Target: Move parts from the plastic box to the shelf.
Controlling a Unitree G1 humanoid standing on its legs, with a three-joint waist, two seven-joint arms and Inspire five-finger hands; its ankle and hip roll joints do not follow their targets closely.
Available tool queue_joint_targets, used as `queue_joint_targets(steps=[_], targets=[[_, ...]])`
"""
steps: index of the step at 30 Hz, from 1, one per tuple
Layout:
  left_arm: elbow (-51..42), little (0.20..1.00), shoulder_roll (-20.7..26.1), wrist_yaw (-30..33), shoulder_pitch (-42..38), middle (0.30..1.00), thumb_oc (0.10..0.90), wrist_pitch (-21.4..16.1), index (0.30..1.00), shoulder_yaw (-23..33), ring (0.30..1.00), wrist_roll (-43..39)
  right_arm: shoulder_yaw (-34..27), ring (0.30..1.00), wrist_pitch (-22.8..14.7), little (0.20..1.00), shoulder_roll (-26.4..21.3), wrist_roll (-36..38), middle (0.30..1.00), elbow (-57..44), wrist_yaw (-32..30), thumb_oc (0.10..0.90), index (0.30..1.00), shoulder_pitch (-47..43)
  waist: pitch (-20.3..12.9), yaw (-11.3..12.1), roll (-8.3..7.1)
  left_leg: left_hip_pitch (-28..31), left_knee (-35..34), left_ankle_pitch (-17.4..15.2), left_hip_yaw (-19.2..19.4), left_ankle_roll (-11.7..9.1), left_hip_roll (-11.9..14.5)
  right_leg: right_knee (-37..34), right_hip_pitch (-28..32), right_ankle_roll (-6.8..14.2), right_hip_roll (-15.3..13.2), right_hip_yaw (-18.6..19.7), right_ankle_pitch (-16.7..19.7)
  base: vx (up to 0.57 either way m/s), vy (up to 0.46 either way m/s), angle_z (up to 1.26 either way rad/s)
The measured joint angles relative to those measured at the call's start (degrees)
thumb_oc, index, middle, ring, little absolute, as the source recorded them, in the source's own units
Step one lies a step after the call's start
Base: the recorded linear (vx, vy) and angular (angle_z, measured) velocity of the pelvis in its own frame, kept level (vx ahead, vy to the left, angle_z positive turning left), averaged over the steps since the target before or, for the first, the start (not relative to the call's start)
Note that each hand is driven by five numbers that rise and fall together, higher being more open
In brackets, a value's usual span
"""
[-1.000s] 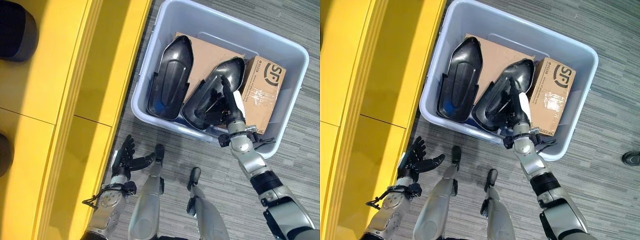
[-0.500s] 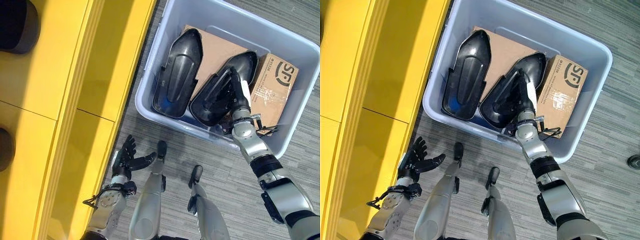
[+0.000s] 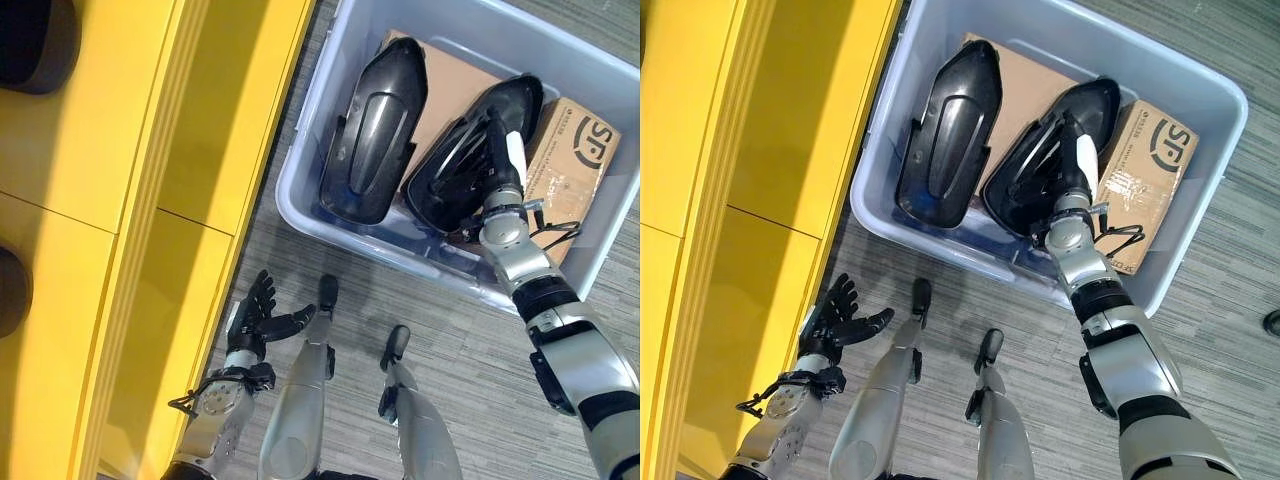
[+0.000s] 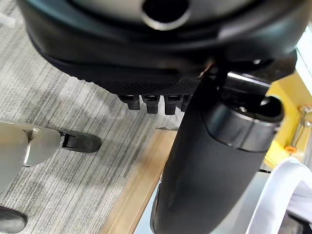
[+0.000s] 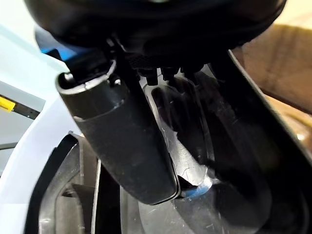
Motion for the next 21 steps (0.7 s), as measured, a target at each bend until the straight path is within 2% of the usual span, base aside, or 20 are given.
queue_joint_targets(steps=[6, 9, 10, 12, 14, 17, 18, 21], targets=[[-0.13, 1.0, 0.45, 0.02, -0.39, 1.0, 0.9, -0.25, 1.0, 0.01, 1.0, -0.01, 2.52, 1.0, 1.29, 1.0, -2.68, -4.38, 1.0, -2.39, 0.14, 0.9, 1.0, -0.07, 0.0, 0.7, 0.01, -0.17, 0.0, 0.0, -0.14, 0.01, -0.01, 0.58, -0.41, 0.01, -0.06, -0.15, -0.43, 0.0, 0.002, 0.01], [-0.25, 1.0, 0.45, 0.09, -0.42, 1.0, 0.9, -0.27, 1.0, 0.09, 1.0, -0.01, 3.52, 1.0, 2.52, 1.0, -4.64, -7.6, 1.0, -9.66, 0.18, 0.9, 1.0, 1.26, 0.0, 0.28, 0.0, -0.32, 0.0, 0.0, -0.13, 0.0, 0.03, 0.68, -0.67, 0.03, -0.05, -0.12, -0.44, 0.0, 0.0, 0.0], [-0.4, 1.0, 0.46, 0.13, -0.35, 1.0, 0.9, -0.29, 1.0, 0.18, 1.0, -0.01, 3.26, 1.0, 3.06, 1.0, -5.67, -8.91, 1.0, -14.84, 0.07, 0.9, 1.0, 2.76, 0.0, -0.27, 0.0, -0.52, 0.01, 0.0, -0.15, 0.01, 0.02, 0.8, -0.89, 0.04, -0.06, -0.11, -0.49, -0.05, 0.02, -0.01], [-0.38, 1.0, 0.45, 0.36, -0.52, 1.0, 0.9, -0.23, 1.0, 0.31, 1.0, 0.01, 3.03, 1.0, 2.51, 1.0, -6.12, -11.37, 1.0, -20.78, 0.1, 0.9, 1.0, 4.71, 0.01, -1.1, -0.03, -0.75, 0.08, 0.07, -0.01, 0.11, 0.1, 1.14, -1.45, 0.04, -0.05, 0.05, -0.49, -0.05, 0.018, -0.04], [-1.2, 1.0, 0.22, 0.4, -0.66, 1.0, 0.9, -0.25, 1.0, 0.8, 1.0, 0.03, -0.38, 1.0, 2.23, 1.0, -6.07, -12.68, 1.0, -29.41, -0.26, 0.9, 1.0, 9.12, 0.01, -1.07, -0.04, -1.59, 0.63, 0.07, -0.01, 0.12, 0.2, 2.1, -2.35, -0.06, -0.04, 0.11, -0.81, 0.0, 0.0, 0.0], [-1.77, 1.0, 0.14, 0.56, -0.74, 1.0, 0.9, -0.22, 1.0, 1.24, 1.0, 0.13, -1.86, 1.0, 2.43, 1.0, -5.81, -15.14, 1.0, -34.29, -0.04, 0.9, 1.0, 13.93, 0.02, -2.08, -0.06, -1.59, 0.72, 0.07, -0.04, 0.12, 0.27, 2.33, -2.4, -0.07, 0.03, 0.13, -0.85, 0.0, 0.0, 0.0], [-2.33, 1.0, 0.15, 0.97, -0.57, 1.0, 0.9, -0.22, 1.0, 1.43, 1.0, 0.25, -4.02, 1.0, 2.44, 1.0, -5.74, -16.49, 1.0, -38.77, -0.05, 0.9, 1.0, 19.65, 0.03, -2.37, -0.1, -1.59, 0.72, 0.07, -0.03, 0.13, 0.35, 2.53, -2.56, -0.08, 0.05, 0.17, -0.88, 0.0, 0.0, 0.0], [-2.46, 1.0, 0.09, 1.69, -0.33, 1.0, 0.9, 0.02, 1.0, 2.26, 1.0, 0.56, -4.84, 1.0, 2.56, 1.0, -5.48, -18.55, 1.0, -41.52, 0.17, 0.9, 1.0, 24.44, 0.04, -2.84, -0.2, -1.6, 0.72, 0.1, 0.33, 0.17, 0.53, 3.02, -2.97, -0.09, 0.1, 0.53, -0.88, 0.0, -0.007, -0.08]])
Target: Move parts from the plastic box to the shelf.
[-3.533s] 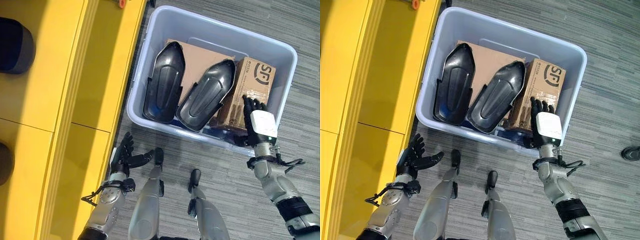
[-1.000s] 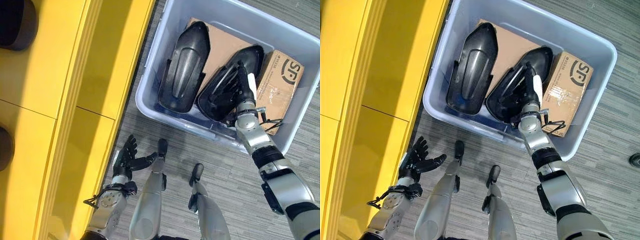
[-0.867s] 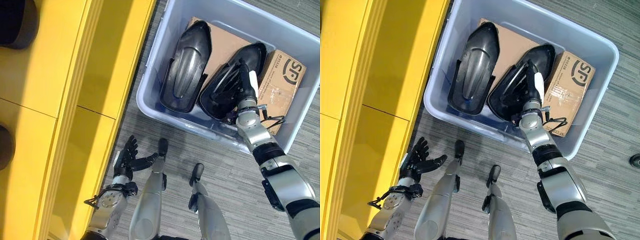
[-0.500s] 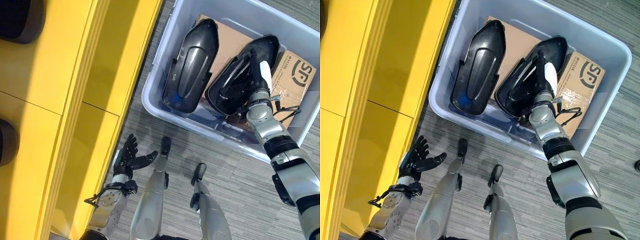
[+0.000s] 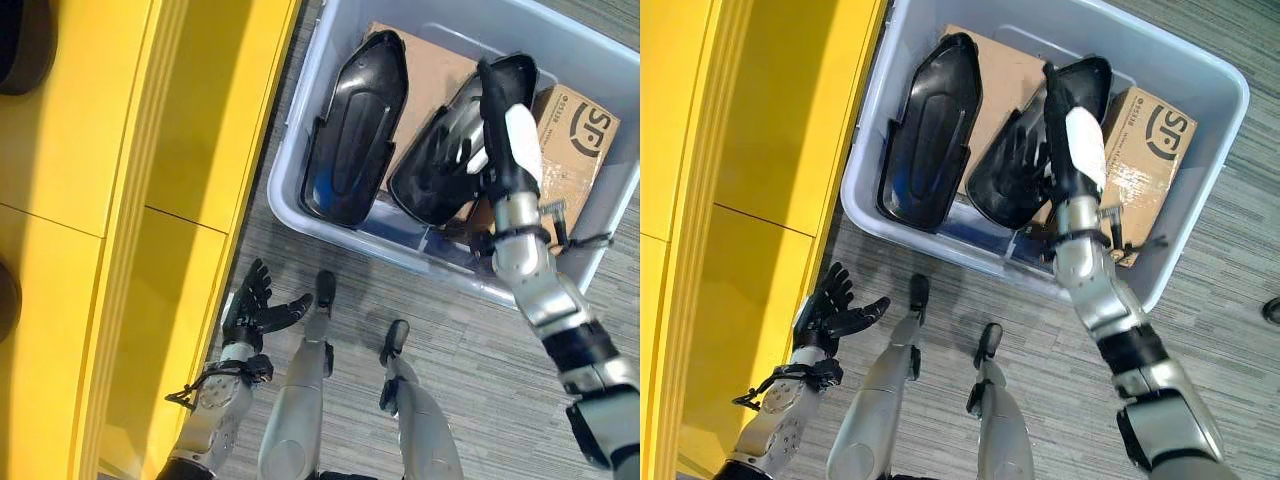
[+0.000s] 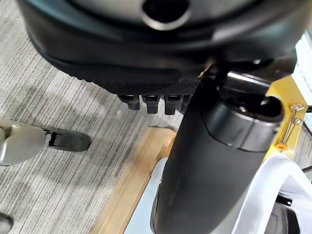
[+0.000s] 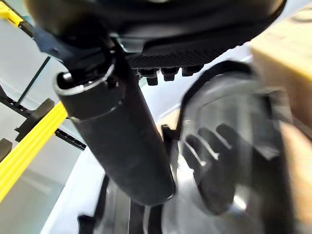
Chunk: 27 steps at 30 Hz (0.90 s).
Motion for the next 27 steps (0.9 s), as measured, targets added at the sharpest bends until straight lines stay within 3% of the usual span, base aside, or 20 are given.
queue_joint_targets(steps=[8, 17, 27], targets=[[-0.1, 1.0, -0.63, 0.86, 0.91, 1.0, 0.9, 0.21, 1.0, 1.28, 1.0, 0.76, -2.26, 1.0, -0.03, 1.0, 5.64, -1.8, 1.0, -4.14, 1.07, 0.9, 1.0, 7.69, -0.01, -2.67, -0.12, -0.12, 0.0, 0.07, 0.84, 0.1, 0.78, 1.55, -1.34, -0.39, 0.49, 1.11, -0.37, 0.02, -0.013, -0.07], [-0.19, 1.0, -0.69, 1.29, 1.01, 1.0, 0.9, 0.25, 1.0, 0.59, 1.0, 1.78, -1.68, 1.0, -0.46, 1.0, 11.2, -1.53, 1.0, -4.29, 0.41, 0.9, 1.0, 7.11, 0.01, -2.59, -0.28, -0.11, 0.0, 0.14, 0.97, 0.2, 0.9, 2.45, -1.79, -0.45, 0.5, 1.26, -0.79, 0.0, 0.0, 0.0], [-0.18, 1.0, -0.71, 2.7, 1.02, 1.0, 0.9, 0.24, 1.0, -0.89, 1.0, 1.77, 3.2, 1.0, -1.05, 1.0, 15.71, -1.44, 1.0, -4.26, -2.11, 0.9, 1.0, 4.7, 0.01, -2.45, -0.27, -0.11, 0.01, 0.24, 1.02, 0.29, 0.72, 4.02, -2.48, -0.27, 0.18, 1.38, -1.39, 0.0, 0.002, 0.0]])
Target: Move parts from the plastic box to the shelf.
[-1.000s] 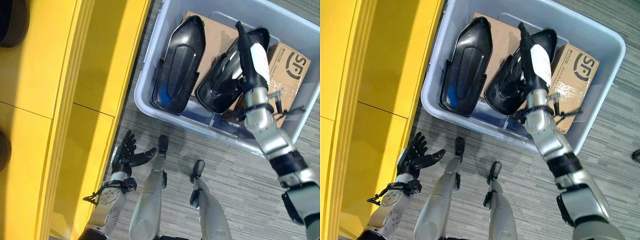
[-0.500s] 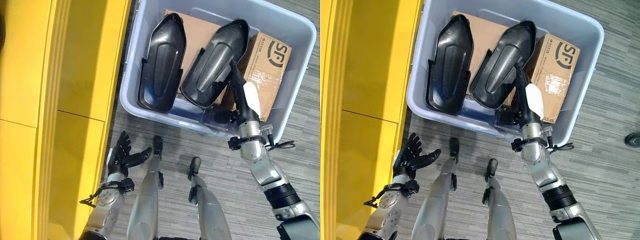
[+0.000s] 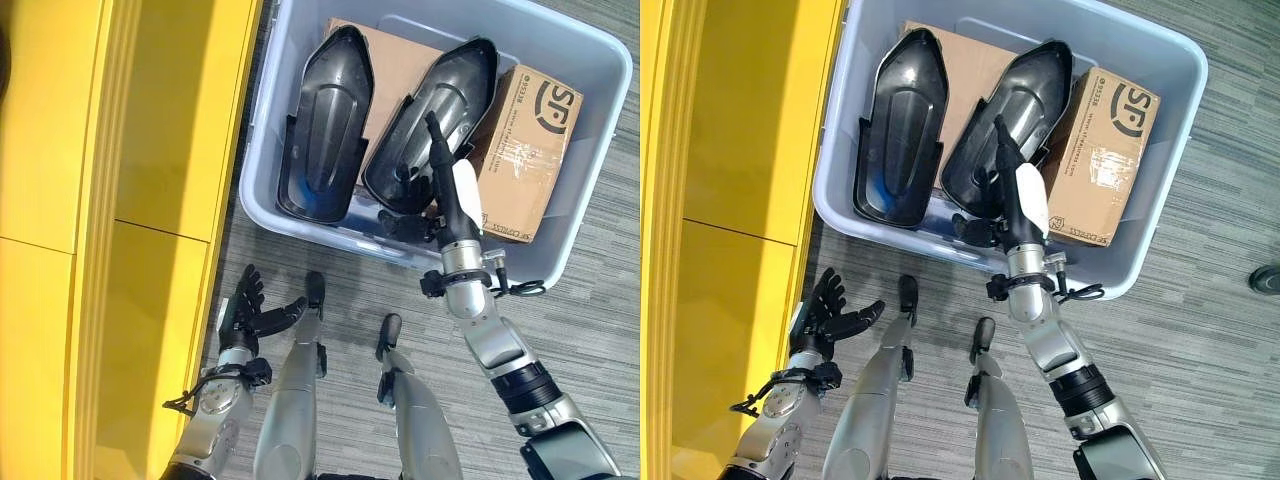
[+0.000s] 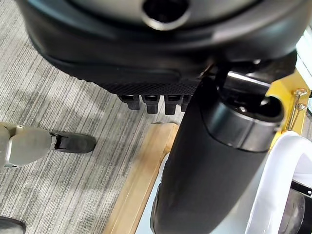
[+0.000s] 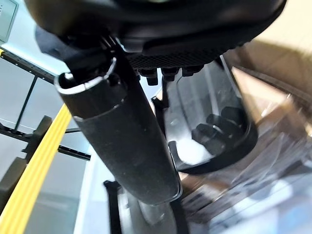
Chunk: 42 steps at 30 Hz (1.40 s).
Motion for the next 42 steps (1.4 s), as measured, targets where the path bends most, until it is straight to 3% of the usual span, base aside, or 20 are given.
queue_joint_targets(steps=[13, 20, 31, 35, 38, 42], targets=[[0.0, 1.0, 0.02, 0.98, -0.04, 1.0, 0.9, -0.04, 1.0, -0.3, 1.0, 0.0, 1.19, 1.0, -0.14, 1.0, 1.84, 0.0, 1.0, 1.62, -2.72, 0.9, 1.0, -1.89, -0.02, 0.38, 0.06, -0.01, 0.0, 0.0, -0.03, 0.0, -0.25, 0.67, -0.27, 0.03, -0.3, -0.06, -0.44, 0.0, 0.001, 0.0], [0.0, 1.0, 0.13, 1.14, -0.04, 1.0, 0.9, -0.18, 1.0, -1.29, 1.0, 0.01, 0.63, 1.0, 0.71, 1.0, 1.7, -0.35, 1.0, 7.6, -5.77, 0.9, 1.0, -4.56, -0.03, 1.5, 0.19, -0.51, 0.0, 0.0, -0.11, -0.01, -0.33, 1.13, -0.98, -0.02, -0.41, -0.18, -0.85, 0.0, 0.002, 0.01], [-0.01, 1.0, 0.21, 2.1, -0.63, 1.0, 0.9, -0.53, 1.0, -1.43, 1.0, 0.42, 0.61, 1.0, 2.17, 1.0, 2.0, -4.87, 1.0, 12.69, -10.58, 0.9, 1.0, -11.05, 0.02, 2.01, 0.83, -1.93, 0.0, 0.0, -0.15, -0.01, -0.39, 1.95, -2.79, -0.02, -0.5, -0.21, -1.39, 0.0, 0.0, 0.0], [0.03, 1.0, 0.21, 2.2, -0.9, 1.0, 0.9, -1.38, 1.0, -2.74, 1.0, 0.47, 0.6, 1.0, 2.04, 1.0, 4.67, -4.84, 1.0, 18.94, -12.58, 0.9, 1.0, -12.94, -0.01, 2.78, 2.2, -1.94, 0.01, 0.0, -0.12, -0.01, -0.39, 2.12, -2.92, 0.0, -0.53, -0.13, -1.43, 0.0, 0.0, 0.0], [0.04, 1.0, 0.23, 2.23, -0.92, 1.0, 0.9, -1.54, 1.0, -3.46, 1.0, 0.46, 0.39, 1.0, 0.36, 1.0, 8.63, -4.47, 1.0, 25.89, -14.56, 0.9, 1.0, -15.95, -0.05, 2.92, 2.37, -2.07, 0.08, 0.06, -0.06, -0.09, -0.4, 4.42, -4.17, -0.17, -0.76, 0.07, -2.5, 0.0, 0.0, 0.0], [0.12, 1.0, 0.23, 2.28, -0.96, 1.0, 0.9, -1.79, 1.0, -3.79, 1.0, 0.41, 0.58, 1.0, -0.98, 1.0, 8.82, -2.53, 1.0, 26.66, -15.17, 0.9, 1.0, -16.86, -0.07, 2.95, 2.44, -3.98, 1.19, 0.1, -0.28, -0.23, -0.43, 8.64, -7.27, -0.47, -1.09, 0.05, -4.25, 0.0, 0.006, 0.04]])
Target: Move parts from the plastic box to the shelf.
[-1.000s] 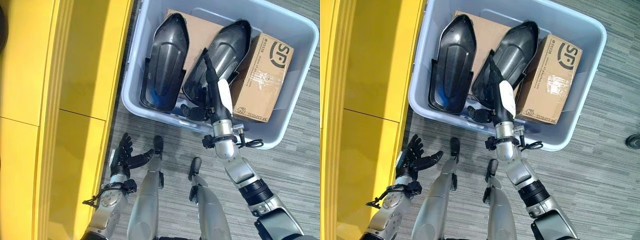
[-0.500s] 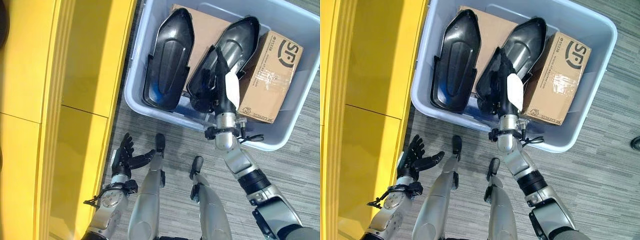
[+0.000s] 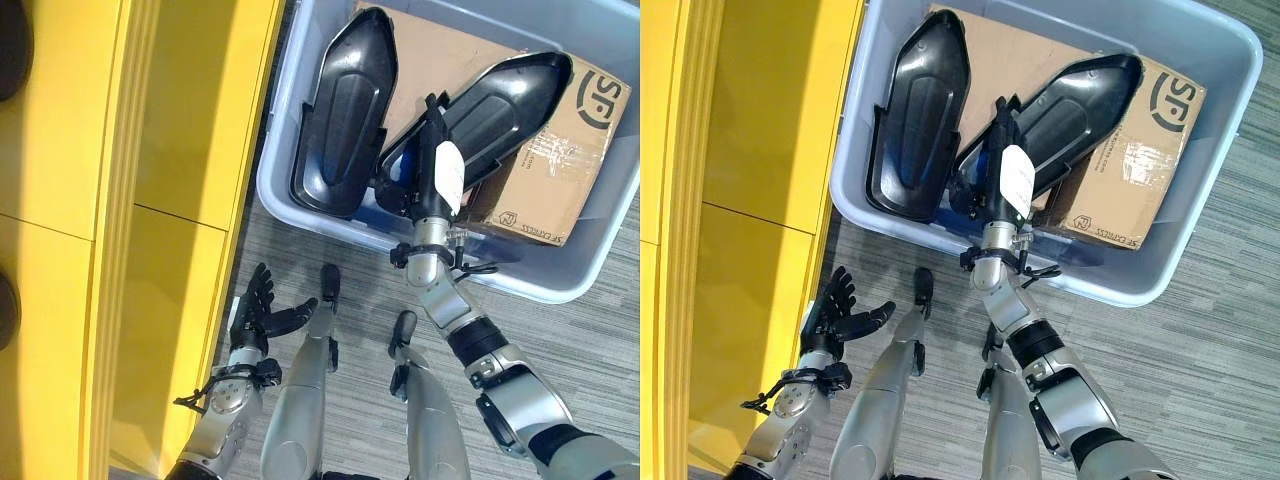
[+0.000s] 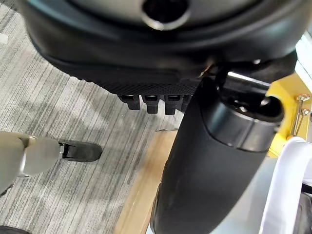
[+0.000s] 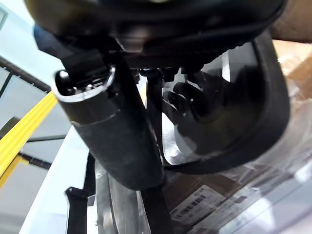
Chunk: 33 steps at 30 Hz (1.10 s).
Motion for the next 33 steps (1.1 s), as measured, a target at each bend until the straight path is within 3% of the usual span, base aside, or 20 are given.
queue_joint_targets(steps=[26, 33], targets=[[-0.04, 1.0, -0.01, 0.14, -0.32, 1.0, 0.9, -0.01, 1.0, -0.78, 1.0, 0.0, 0.16, 1.0, 0.82, 1.0, -1.02, -0.09, 1.0, -1.54, -0.94, 0.9, 1.0, 0.74, -0.01, -0.2, 0.0, -1.2, 0.9, 0.2, -0.02, -0.14, 0.08, 4.03, -2.67, -0.37, -0.3, 0.28, -1.47, 0.0, 0.0, 0.0], [-0.03, 1.0, -0.01, 0.16, -0.27, 1.0, 0.9, -0.03, 1.0, -0.55, 1.0, 0.03, -0.01, 1.0, 3.22, 1.0, -5.3, -6.5, 1.0, -6.17, -0.97, 0.9, 1.0, 5.88, -0.02, -0.9, -0.03, -1.19, 0.91, 0.3, -0.06, -0.01, 0.06, 4.29, -2.73, -0.37, -0.32, 0.26, -1.47, 0.0, 0.0, 0.0]])
